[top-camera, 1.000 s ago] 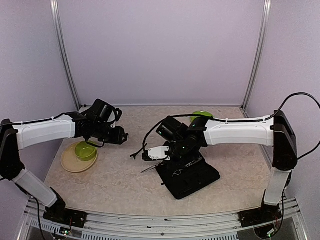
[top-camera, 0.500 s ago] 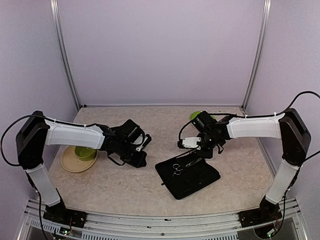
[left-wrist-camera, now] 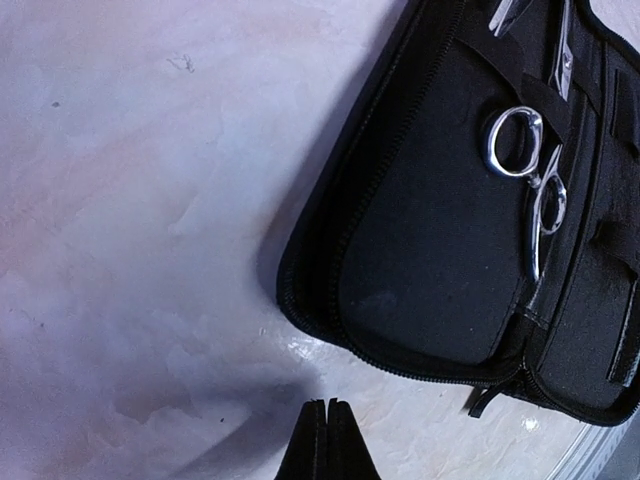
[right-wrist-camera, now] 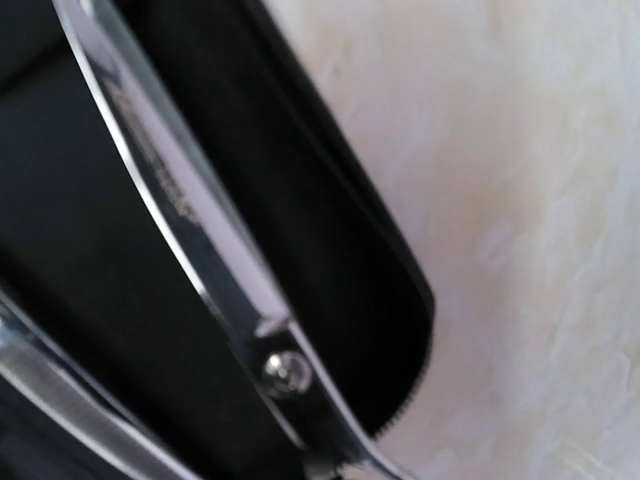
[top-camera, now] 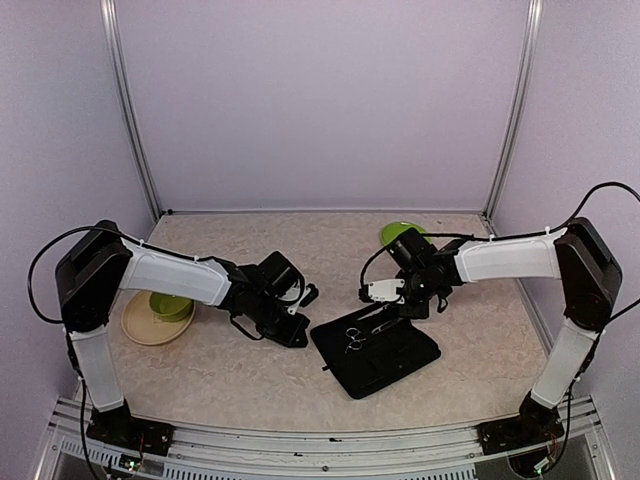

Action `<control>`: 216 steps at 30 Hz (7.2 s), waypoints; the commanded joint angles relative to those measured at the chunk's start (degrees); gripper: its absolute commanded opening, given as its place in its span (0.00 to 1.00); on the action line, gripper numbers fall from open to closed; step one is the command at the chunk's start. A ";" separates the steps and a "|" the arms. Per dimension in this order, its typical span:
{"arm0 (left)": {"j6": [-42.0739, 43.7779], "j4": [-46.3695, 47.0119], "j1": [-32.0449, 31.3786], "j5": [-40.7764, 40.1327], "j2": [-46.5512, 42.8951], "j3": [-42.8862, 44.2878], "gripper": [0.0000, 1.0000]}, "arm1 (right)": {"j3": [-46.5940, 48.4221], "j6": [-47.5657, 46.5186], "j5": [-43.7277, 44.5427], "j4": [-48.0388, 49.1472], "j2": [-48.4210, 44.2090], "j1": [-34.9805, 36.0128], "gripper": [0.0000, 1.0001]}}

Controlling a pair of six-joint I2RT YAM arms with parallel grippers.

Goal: Sort the hair-cutting tools

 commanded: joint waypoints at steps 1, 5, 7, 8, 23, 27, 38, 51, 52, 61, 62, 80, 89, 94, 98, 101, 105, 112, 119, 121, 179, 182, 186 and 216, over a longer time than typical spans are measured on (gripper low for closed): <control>-0.67 2.47 -0.32 2.31 2.40 2.25 0.00 | -1.48 -1.37 0.89 1.29 -1.91 -1.98 0.00; -0.25 2.26 -0.32 2.53 3.88 3.82 0.00 | -2.22 -2.09 1.64 1.80 -1.54 -2.29 0.00; -0.15 2.21 -0.24 2.55 4.37 4.42 0.00 | -2.13 -2.19 1.50 1.99 -1.20 -2.29 0.00; -0.07 2.25 -0.23 2.59 4.63 4.64 0.00 | -1.88 -2.21 1.42 2.06 -0.88 -2.28 0.00; -0.93 3.91 0.91 2.72 7.80 6.26 0.00 | 1.55 -1.83 -6.17 -0.06 2.92 0.15 0.00; -0.91 3.67 0.89 2.96 8.18 6.77 0.00 | 2.28 -0.13 -8.38 -1.19 4.04 1.32 0.00; -0.89 3.39 0.65 3.51 8.66 7.49 0.00 | 4.50 3.14 -12.59 -1.04 7.31 2.63 0.00; -0.76 3.29 0.74 3.16 8.67 7.76 0.00 | 10.00 7.80 -19.64 -6.53 10.52 4.63 0.00; -0.71 3.35 0.74 3.04 8.65 7.72 0.00 | 10.50 8.48 -20.19 -7.35 11.02 4.80 0.00; -0.26 2.95 0.91 2.33 8.33 7.48 0.00 | 15.27 12.73 -22.54 -12.64 8.23 4.63 0.13; -0.23 2.97 0.91 2.24 8.32 7.47 0.00 | 15.87 12.84 -22.57 -12.90 7.28 4.29 0.13; 6.94 -7.41 0.05 -4.78 1.06 9.14 0.27 | 5.02 11.50 -23.52 -5.59 -3.56 -5.00 0.23; 8.08 -12.19 6.99 -8.63 -4.56 11.87 0.38 | -6.90 4.79 -34.25 -9.06 -15.34 -5.12 0.33; 10.26 -14.25 13.13 -8.08 -2.03 15.01 0.42 | -8.75 2.58 -42.06 -12.02 -17.25 -3.80 0.34; 12.97 -17.32 15.30 -8.46 0.96 17.24 0.41 | -10.39 2.75 -41.45 -11.36 -19.30 -2.91 0.34; 15.56 -19.81 15.54 -8.49 2.77 18.00 0.36 | -11.57 3.11 -39.38 -10.35 -20.39 -2.82 0.34; 17.58 -21.87 15.18 -8.86 3.99 18.44 0.31 | -11.74 3.61 -39.19 -9.76 -20.40 -2.81 0.34; 19.14 -25.66 14.24 -13.31 5.33 18.53 0.28 | -12.21 3.76 -39.47 -8.80 -19.85 -2.55 0.33; 20.02 -25.89 12.98 -13.81 6.74 17.97 0.27 | -12.53 3.77 -39.41 -8.64 -19.60 -2.37 0.33; 20.19 -26.13 12.55 -13.78 7.27 18.16 0.28 | -12.65 3.79 -39.24 -8.48 -19.59 -2.37 0.33; 18.50 -23.18 10.93 -18.90 9.91 18.69 0.14 | -13.35 3.81 -38.17 -8.50 -19.37 -1.94 0.32; 18.62 -22.82 10.82 -18.88 9.45 18.99 0.09 | -14.09 3.27 -37.64 -8.61 -20.46 -1.93 0.32; 19.14 -21.84 10.84 -19.73 7.93 18.97 0.02 | -14.94 1.83 -37.60 -9.97 -21.86 -1.89 0.32; 28.40 -23.73 -16.39 -6.39 -5.26 9.80 0.00 | -24.13 -2.94 -23.50 1.01 -16.62 7.16 0.25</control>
